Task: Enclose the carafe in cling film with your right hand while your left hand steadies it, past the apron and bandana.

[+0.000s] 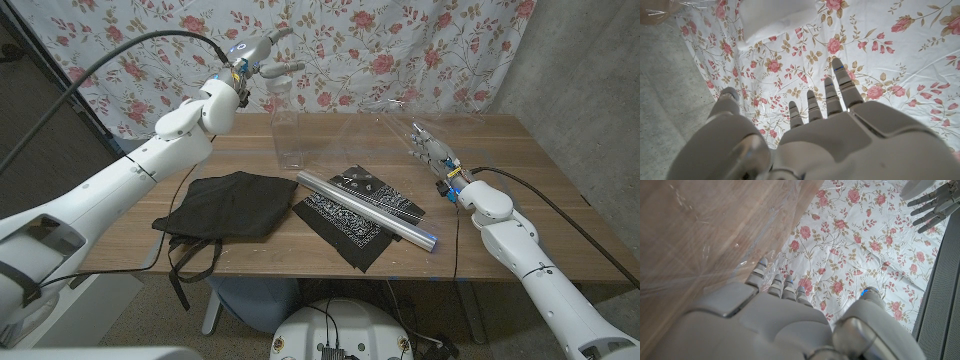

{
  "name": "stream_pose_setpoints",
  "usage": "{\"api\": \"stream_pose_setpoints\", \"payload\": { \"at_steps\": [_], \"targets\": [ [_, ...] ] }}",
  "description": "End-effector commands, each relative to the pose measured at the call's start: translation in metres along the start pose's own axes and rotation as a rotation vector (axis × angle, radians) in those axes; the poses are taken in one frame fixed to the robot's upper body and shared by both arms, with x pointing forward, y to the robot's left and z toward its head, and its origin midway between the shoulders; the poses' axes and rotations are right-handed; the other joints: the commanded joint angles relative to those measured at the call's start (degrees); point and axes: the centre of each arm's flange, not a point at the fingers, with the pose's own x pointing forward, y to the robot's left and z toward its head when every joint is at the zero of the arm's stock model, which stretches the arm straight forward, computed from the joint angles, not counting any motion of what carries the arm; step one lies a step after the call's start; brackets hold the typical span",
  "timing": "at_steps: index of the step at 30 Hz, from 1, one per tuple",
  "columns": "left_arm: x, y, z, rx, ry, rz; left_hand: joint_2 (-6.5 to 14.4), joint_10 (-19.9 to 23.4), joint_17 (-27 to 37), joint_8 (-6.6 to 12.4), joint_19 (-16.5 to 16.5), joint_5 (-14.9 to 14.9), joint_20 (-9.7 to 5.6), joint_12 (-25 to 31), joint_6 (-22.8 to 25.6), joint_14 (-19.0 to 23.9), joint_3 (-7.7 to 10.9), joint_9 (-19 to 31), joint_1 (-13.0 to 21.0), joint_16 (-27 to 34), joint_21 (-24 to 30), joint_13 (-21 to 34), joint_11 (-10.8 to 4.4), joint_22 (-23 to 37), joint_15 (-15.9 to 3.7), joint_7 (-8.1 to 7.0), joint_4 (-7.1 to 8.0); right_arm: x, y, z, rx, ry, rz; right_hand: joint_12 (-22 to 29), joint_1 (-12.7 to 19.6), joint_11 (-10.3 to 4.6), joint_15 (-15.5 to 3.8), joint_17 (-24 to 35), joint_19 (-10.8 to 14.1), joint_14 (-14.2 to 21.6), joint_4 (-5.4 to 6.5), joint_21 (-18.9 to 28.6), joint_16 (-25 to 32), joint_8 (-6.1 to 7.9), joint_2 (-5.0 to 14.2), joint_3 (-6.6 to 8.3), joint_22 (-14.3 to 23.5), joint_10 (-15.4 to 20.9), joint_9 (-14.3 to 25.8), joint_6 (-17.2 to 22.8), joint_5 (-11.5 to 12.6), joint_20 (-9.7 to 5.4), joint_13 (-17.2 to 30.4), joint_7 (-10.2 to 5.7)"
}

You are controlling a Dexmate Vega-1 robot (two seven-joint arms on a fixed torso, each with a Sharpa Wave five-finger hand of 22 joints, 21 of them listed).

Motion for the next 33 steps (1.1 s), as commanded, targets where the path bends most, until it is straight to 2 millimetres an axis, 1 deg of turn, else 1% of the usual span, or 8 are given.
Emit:
{"api": "stream_pose_setpoints", "payload": {
  "at_steps": [1,11,12,14,21,22,25,33],
  "targets": [
    [0.0077,0.0029,0.0038,0.047,0.001,-0.114,-0.2,-1.6,0.2,-0.29,0.3,0.3,-0.01,-0.6,-1.2,-0.2,-0.16,0.1,1.0,-0.3,-0.2,0.3,-0.03,0.1,0.34,-0.08,0.07,0.0022,-0.0036,-0.0017,0.0,0.006,-0.003,0.0,0.1,-0.15,-0.3,0.0,-0.4,-0.5,-0.28,0.3,0.3,0.42,0.75,0.28,0.1,-0.1,0.2,0.0,-0.2,0.05,0.2,0.07],
    [0.0099,0.0065,0.0089,0.112,-0.022,-0.16,0.1,-4.4,0.2,-0.64,0.6,0.3,0.07,-1.3,-4.3,-3.4,0.15,0.2,4.0,-1.0,-0.7,0.4,1.04,0.0,1.67,-0.05,-0.09,0.0032,-0.0046,-0.0024,0.002,0.002,-0.002,0.0,0.2,-1.26,-0.34,0.0,-0.4,-0.5,-0.36,0.4,0.3,0.43,0.92,0.32,0.1,0.0,0.2,0.0,-0.2,0.04,0.2,-0.29],
    [0.01,0.0069,0.0089,0.111,-0.022,-0.17,0.2,-3.8,0.2,0.35,0.0,0.2,0.08,-0.9,-2.3,-3.5,0.04,0.3,4.4,-0.7,-1.2,0.4,0.62,-0.1,1.68,0.3,0.12,0.0033,-0.0045,-0.0022,0.003,0.003,-0.003,0.0,0.2,-1.26,-0.36,0.0,-0.4,-0.6,-0.37,0.4,0.3,0.42,0.94,0.33,0.2,0.0,0.2,0.0,-0.2,0.04,0.2,-0.3],
    [0.0105,0.007,0.0088,0.109,-0.023,-0.176,0.2,-3.5,0.2,0.87,-0.3,0.1,0.08,-0.7,-0.9,-3.4,-0.14,0.4,4.5,-0.5,-1.5,0.5,0.67,-0.1,1.75,0.77,0.3,0.0034,-0.0043,-0.0021,0.003,0.001,-0.002,0.0,0.2,-1.25,-0.38,0.0,-0.4,-0.6,-0.39,0.4,0.3,0.43,0.96,0.34,0.2,0.0,0.2,0.1,-0.2,0.03,0.2,-0.36],
    [0.012,0.0101,0.0087,0.133,-0.038,-0.214,0.1,-3.4,0.1,-0.06,-0.4,0.1,0.07,-0.5,-3.1,-3.5,-0.45,0.5,4.8,-0.4,-1.8,0.5,0.79,0.0,1.77,0.63,0.46,0.0017,-0.005,-0.0012,-0.003,0.002,-0.004,0.0,0.3,-1.33,-0.34,-0.1,-0.3,-0.6,-0.45,0.4,0.3,0.44,1.04,0.38,0.2,0.0,0.2,0.1,-0.2,0.02,0.2,-0.48],
    [0.0123,0.0107,0.0088,0.141,-0.04,-0.224,0.1,-3.5,0.1,-0.22,-0.4,0.1,0.07,-0.5,-3.5,-3.5,-0.51,0.5,4.8,-0.4,-1.9,0.5,0.83,0.0,1.77,0.8,0.48,0.0014,-0.0053,-0.001,-0.005,0.004,-0.004,0.0,0.3,-1.33,-0.32,-0.1,-0.3,-0.6,-0.46,0.4,0.3,0.44,1.04,0.38,0.2,0.0,0.2,0.1,-0.2,0.02,0.2,-0.47],
    [0.0129,0.0117,0.0086,0.149,-0.039,-0.241,-0.3,-3.5,0.2,-0.64,-0.4,-0.1,0.08,-0.4,-5.4,-3.6,-1.22,0.5,4.1,-0.3,-2.1,0.6,1.06,0.0,1.77,3.32,0.97,0.0,-0.0067,0.0001,-0.01,0.008,-0.002,0.0,0.3,-1.4,-0.38,-0.1,-0.3,-0.6,-0.49,0.4,0.3,0.43,1.04,0.37,0.2,0.0,0.2,0.1,-0.2,0.03,0.2,-0.46],
    [0.0176,0.0105,0.0062,0.181,-0.039,-0.326,-0.1,-4.0,0.2,-0.77,-0.1,0.0,0.05,-0.5,-6.8,-4.1,-1.43,0.5,4.0,-0.5,-2.1,0.6,1.92,0.1,1.85,4.26,1.12,-0.0032,-0.0135,0.0044,-0.027,0.011,-0.01,0.0,0.3,-1.41,-0.43,-0.1,-0.4,-0.6,-0.55,0.4,0.3,0.25,1.06,0.37,0.2,0.0,0.2,-0.3,-0.2,0.05,0.2,-0.54]
  ]
}}
